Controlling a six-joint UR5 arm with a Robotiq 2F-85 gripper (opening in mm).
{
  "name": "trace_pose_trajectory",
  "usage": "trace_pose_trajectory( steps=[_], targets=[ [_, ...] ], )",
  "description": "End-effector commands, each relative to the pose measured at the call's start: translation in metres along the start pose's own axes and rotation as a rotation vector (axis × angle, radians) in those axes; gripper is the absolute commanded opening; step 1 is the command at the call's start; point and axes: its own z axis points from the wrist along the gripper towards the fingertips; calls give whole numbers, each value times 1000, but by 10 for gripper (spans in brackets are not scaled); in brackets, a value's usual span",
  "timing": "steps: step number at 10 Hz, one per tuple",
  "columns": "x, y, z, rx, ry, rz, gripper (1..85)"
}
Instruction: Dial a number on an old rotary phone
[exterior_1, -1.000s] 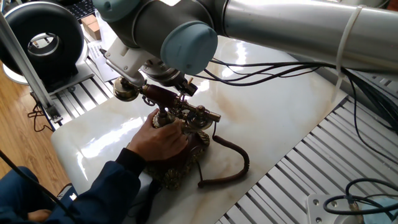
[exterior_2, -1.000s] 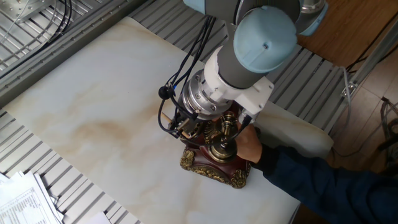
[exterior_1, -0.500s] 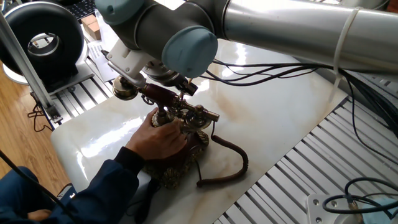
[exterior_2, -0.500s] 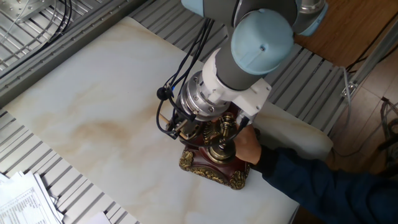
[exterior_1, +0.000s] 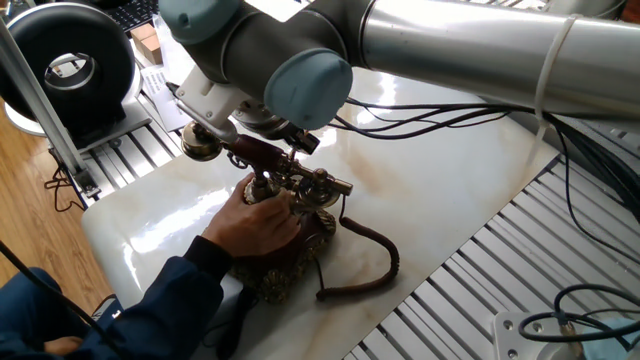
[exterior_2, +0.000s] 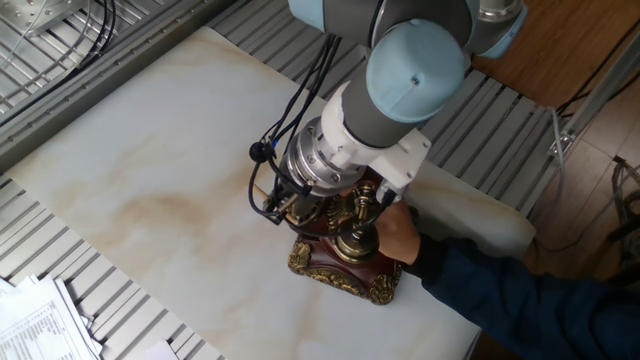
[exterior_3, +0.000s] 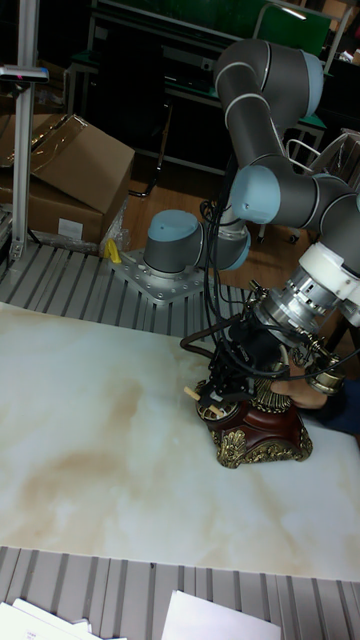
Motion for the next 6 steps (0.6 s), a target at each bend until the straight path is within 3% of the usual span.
trace_pose_trajectory(
  steps=[1, 6],
  targets=[
    [-1, -1, 6, 9, -14, 5, 13],
    [-1, -5, 22, 34, -7, 5, 13]
  ],
)
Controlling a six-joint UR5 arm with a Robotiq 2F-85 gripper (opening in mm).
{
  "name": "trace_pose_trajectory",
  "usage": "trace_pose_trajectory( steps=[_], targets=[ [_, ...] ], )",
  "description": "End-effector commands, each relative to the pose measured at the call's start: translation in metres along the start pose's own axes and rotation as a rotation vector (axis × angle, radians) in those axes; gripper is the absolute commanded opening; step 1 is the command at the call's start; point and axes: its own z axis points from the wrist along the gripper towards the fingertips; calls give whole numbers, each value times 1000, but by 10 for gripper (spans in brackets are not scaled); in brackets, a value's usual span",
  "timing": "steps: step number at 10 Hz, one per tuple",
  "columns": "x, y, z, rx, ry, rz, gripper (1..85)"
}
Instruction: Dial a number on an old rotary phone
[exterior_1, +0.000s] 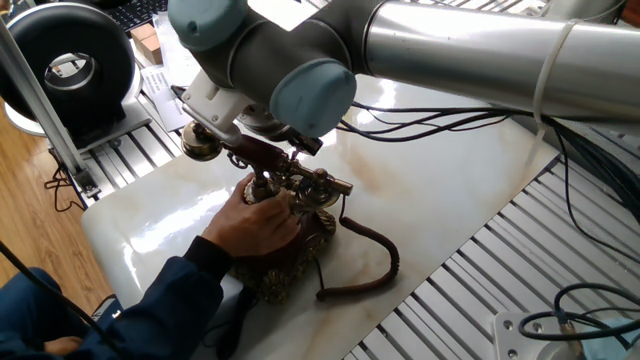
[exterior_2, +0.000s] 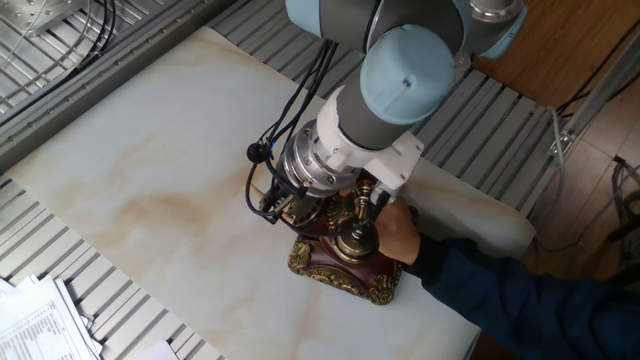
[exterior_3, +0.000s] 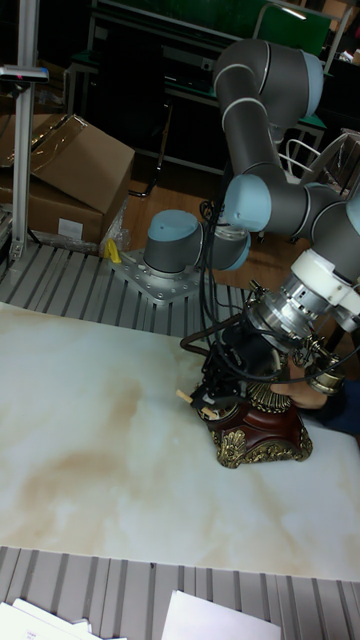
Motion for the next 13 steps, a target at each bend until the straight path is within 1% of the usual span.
trace_pose_trajectory(
  steps=[1, 3, 4, 5, 6, 7, 8, 9, 10, 11, 12, 13],
  targets=[
    [0, 0, 13, 19, -9, 9, 13],
    [3, 5, 21, 31, -18, 9, 13],
    [9, 4, 21, 34, -13, -1, 13],
    [10, 1, 18, 33, -17, -14, 13],
    [15, -8, 9, 34, 6, -25, 13],
    [20, -14, 5, 38, -11, -38, 13],
    [27, -19, 5, 43, -45, -50, 13],
    [36, -19, 3, 31, -70, -66, 13],
    [43, -17, -2, 24, -59, -66, 13],
    [47, -16, -3, 23, -47, -46, 13],
    [50, -14, -5, 21, -43, -1, 13],
    [50, -12, -10, 21, -54, 68, 13]
  ],
)
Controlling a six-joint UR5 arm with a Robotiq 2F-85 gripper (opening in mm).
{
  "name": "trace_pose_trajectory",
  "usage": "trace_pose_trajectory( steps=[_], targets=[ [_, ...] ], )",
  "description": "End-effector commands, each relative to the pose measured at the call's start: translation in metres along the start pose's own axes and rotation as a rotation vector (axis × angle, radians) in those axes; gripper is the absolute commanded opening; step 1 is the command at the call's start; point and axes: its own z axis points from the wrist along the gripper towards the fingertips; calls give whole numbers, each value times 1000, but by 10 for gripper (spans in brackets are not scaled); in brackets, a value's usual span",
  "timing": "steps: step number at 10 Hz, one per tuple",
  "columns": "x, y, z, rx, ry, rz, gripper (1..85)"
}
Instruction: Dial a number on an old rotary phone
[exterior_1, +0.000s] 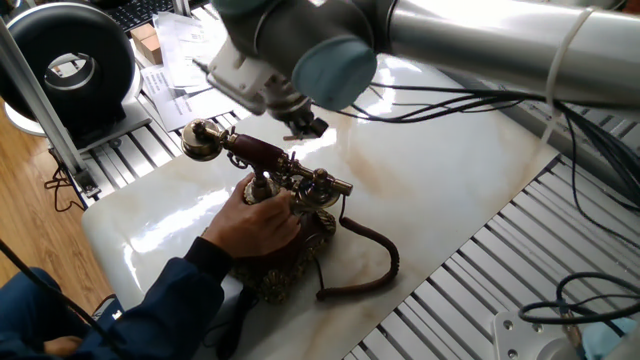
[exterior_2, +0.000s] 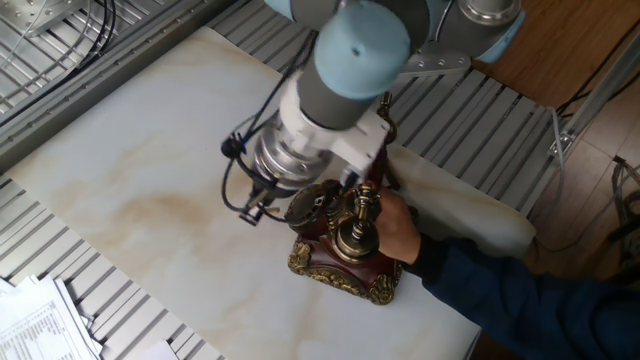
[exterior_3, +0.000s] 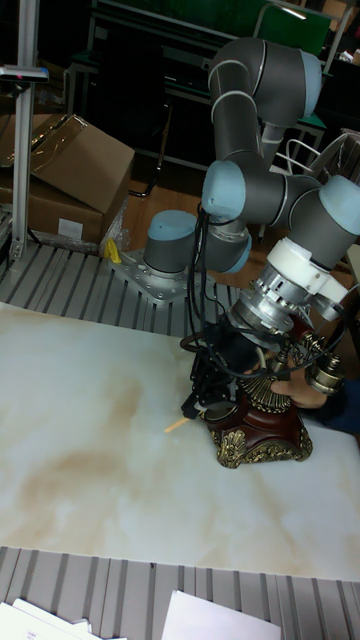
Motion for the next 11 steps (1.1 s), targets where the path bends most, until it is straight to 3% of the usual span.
trace_pose_trajectory(
  steps=[1, 3, 4, 5, 6, 7, 8, 10, 11],
  targets=[
    [7, 6, -14, -3, -32, 166, 13],
    [12, 6, -18, 24, -31, 238, 13],
    [19, 2, -10, 63, -27, 275, 13],
    [23, 14, 10, 62, -46, 367, 13],
    [18, 20, 15, 40, -65, 413, 17],
    [19, 22, 9, 20, -52, 428, 77],
    [16, 20, 0, 12, -51, 433, 243],
    [9, 15, -2, 13, -70, 436, 293],
    [0, 13, -4, 4, -97, 461, 280]
  ],
)
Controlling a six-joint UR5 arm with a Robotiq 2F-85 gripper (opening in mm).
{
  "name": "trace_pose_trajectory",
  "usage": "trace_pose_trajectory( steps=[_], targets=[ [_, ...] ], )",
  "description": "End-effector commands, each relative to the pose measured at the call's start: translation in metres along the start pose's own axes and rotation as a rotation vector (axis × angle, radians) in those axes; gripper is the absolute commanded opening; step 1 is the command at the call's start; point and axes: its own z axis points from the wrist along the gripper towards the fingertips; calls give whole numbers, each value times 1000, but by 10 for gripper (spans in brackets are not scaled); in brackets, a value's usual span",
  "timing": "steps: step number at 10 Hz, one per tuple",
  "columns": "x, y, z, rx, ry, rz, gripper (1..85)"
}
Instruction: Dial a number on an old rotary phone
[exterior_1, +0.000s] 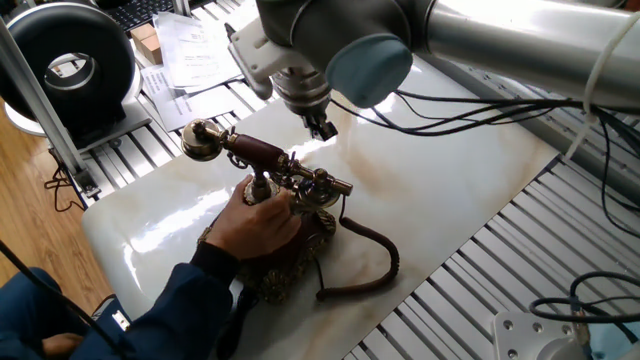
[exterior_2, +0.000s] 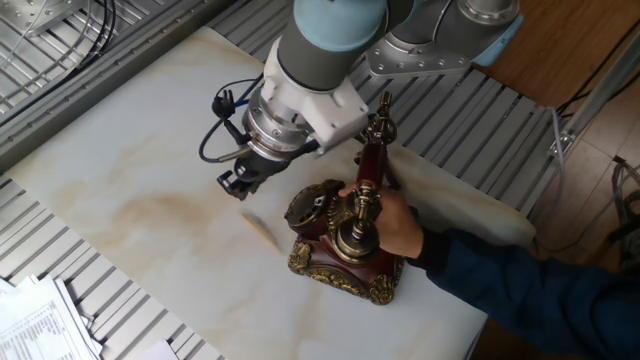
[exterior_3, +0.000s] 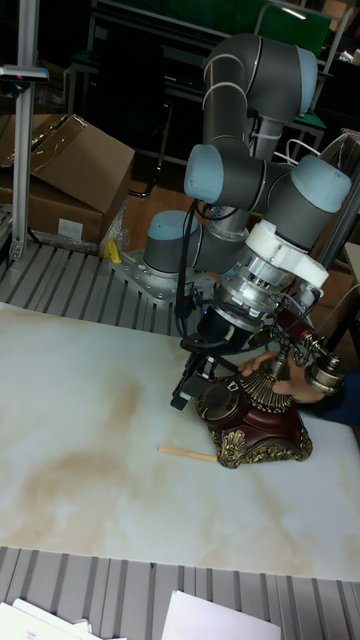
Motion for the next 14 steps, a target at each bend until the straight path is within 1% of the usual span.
trace_pose_trajectory(
  steps=[1, 2, 3, 4, 5, 6, 7, 8, 9, 10, 11, 12, 14],
  targets=[
    [-5, -10, -5, 24, -3, 86, 53],
    [-10, -12, -6, 25, -20, 134, 13],
    [-16, -5, -7, -2, -45, 223, 13],
    [-24, 6, -10, -54, -61, 356, 13],
    [-35, 21, -14, -125, -84, 472, 13],
    [-45, 28, -16, -164, -104, 564, 13],
    [-58, 43, -25, -233, -121, 662, 13],
    [-51, 43, -31, -217, -94, 697, 13],
    [-54, 42, -34, -210, -106, 729, 13],
    [-55, 36, -35, -185, -116, 762, 13],
    [-57, 37, -39, -188, -124, 791, 13],
    [-58, 40, -41, -196, -127, 795, 13],
    [-60, 38, -39, -188, -124, 779, 13]
  ],
)
